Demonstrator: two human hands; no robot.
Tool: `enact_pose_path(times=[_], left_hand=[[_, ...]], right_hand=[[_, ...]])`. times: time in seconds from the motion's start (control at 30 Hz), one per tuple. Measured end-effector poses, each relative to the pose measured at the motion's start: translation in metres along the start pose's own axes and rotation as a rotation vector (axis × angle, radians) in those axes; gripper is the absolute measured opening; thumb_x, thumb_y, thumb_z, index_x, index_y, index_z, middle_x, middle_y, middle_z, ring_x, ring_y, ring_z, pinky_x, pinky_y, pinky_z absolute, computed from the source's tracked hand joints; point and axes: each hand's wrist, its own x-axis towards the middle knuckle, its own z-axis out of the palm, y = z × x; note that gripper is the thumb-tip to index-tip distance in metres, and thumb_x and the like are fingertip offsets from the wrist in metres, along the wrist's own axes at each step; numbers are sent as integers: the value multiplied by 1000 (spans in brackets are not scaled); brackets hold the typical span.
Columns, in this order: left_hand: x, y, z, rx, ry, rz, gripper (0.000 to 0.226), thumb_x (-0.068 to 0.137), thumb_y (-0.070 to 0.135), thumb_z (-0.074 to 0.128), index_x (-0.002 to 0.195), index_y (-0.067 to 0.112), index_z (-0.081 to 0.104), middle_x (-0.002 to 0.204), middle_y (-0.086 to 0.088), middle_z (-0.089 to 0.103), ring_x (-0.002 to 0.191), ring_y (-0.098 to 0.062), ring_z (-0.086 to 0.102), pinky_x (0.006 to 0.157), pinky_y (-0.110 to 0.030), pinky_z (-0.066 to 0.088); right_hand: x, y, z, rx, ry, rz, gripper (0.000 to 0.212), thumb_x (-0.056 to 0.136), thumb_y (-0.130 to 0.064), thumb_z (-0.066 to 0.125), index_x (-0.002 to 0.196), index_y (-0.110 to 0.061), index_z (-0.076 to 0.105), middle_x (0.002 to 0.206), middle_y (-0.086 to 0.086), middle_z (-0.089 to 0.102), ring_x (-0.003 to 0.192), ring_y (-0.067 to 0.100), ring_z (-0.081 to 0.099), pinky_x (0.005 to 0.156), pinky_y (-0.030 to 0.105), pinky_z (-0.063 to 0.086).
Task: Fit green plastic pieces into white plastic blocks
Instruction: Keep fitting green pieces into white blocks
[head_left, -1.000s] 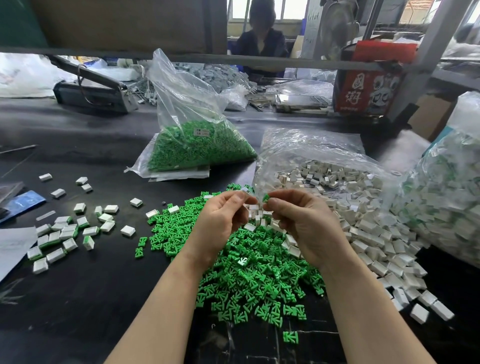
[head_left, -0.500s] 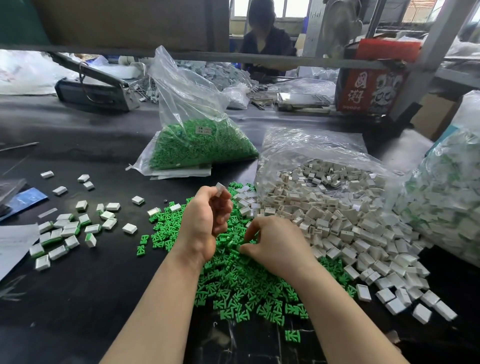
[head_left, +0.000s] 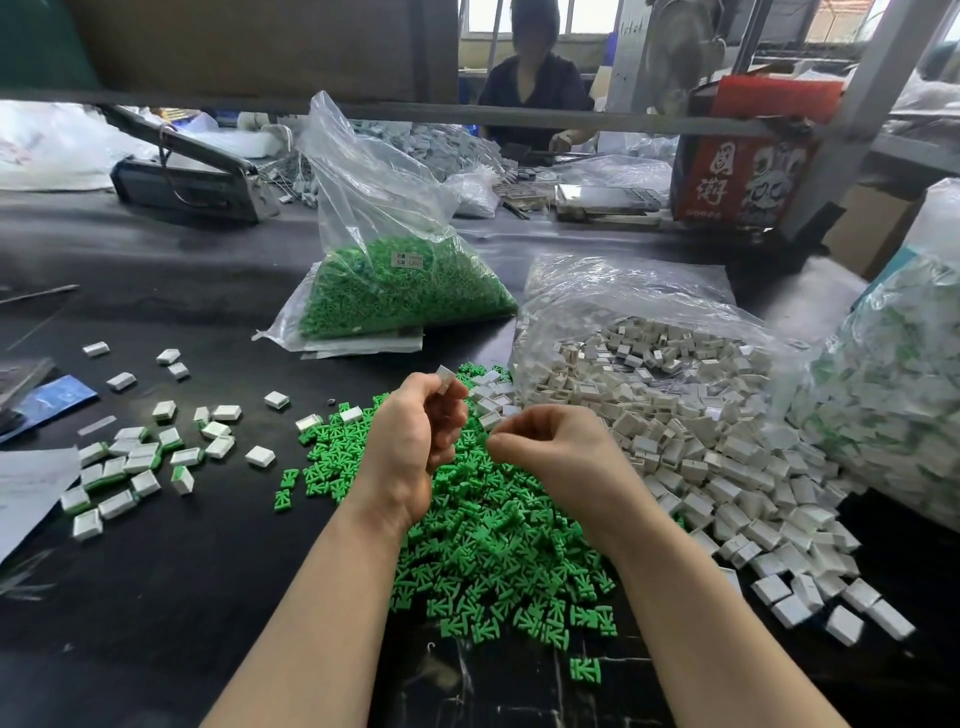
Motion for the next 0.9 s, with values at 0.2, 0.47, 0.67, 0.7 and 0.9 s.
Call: enact_pose_path(times=[0.2, 0.47, 0.67, 0.7, 0.9], left_hand=[[1, -2, -1, 7, -10, 8, 28, 97, 22, 37, 78, 15, 57, 58, 4, 50, 46, -9, 32, 39, -20, 21], [-2, 0, 3, 110, 132, 225, 31, 99, 21, 45, 75, 16, 63, 55, 7, 50, 46, -3, 38, 42, -14, 30], [-22, 9, 28, 236, 220, 690, 25, 96, 26, 45, 79, 18, 62, 54, 6, 45, 47, -7, 37, 42, -23, 29], [-26, 10, 31, 280, 214, 748, 24, 95, 29, 45, 79, 21, 61, 53, 5, 44, 46, -13, 36, 42, -30, 29], [-22, 3, 32, 281, 187, 719, 25, 98, 25, 43, 80, 20, 59, 55, 8, 47, 49, -10, 39, 46, -27, 31]], right_hand=[[-2, -5, -12, 230, -63, 102, 9, 85, -6, 72, 92, -11, 73, 77, 4, 74, 40, -2, 42, 40, 11, 31], [-3, -2, -8, -41, 69, 45, 8, 81, -8, 74, 81, -16, 73, 82, 5, 74, 78, 18, 71, 64, 24, 56], [-13, -7, 28, -157, -308, -73, 31, 82, -9, 70, 56, -25, 65, 51, -10, 58, 43, 5, 40, 40, 20, 33], [-13, -6, 31, -143, -339, -71, 31, 82, -8, 67, 55, -22, 64, 48, -10, 54, 43, 3, 37, 42, 18, 30], [2, -2, 13, 261, -47, 165, 25, 85, -1, 56, 90, -18, 73, 77, -3, 62, 63, 5, 44, 56, 21, 33]])
